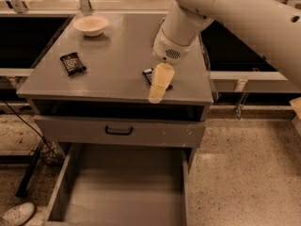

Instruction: Place rxbar blueberry into middle drawer

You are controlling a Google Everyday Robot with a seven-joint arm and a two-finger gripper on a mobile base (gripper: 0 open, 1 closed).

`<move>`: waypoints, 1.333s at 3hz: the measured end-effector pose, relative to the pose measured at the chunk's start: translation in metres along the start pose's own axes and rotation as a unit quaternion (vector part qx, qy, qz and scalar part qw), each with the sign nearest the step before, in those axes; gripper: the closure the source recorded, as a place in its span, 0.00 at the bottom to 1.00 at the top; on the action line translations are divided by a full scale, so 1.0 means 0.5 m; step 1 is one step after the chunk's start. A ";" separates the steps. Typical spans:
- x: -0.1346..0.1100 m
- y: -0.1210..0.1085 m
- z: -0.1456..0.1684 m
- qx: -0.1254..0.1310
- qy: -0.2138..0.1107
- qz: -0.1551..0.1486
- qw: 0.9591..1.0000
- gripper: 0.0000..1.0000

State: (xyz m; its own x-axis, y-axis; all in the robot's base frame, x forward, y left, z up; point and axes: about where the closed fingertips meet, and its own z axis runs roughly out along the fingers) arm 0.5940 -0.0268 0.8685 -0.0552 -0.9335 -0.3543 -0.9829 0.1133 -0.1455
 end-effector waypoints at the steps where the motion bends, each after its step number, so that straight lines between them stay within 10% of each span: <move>1: 0.012 -0.005 0.055 -0.014 0.002 -0.003 1.000 0.00; 4: 0.105 -0.094 0.035 0.012 0.025 0.045 0.999 0.00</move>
Offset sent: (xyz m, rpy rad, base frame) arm 0.0126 0.0030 -0.0401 -0.0111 0.0335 0.0263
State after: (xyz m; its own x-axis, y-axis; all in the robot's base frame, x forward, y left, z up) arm 0.6402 -0.0750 0.8406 -0.1516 -0.9351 -0.3202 -0.9693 0.2041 -0.1371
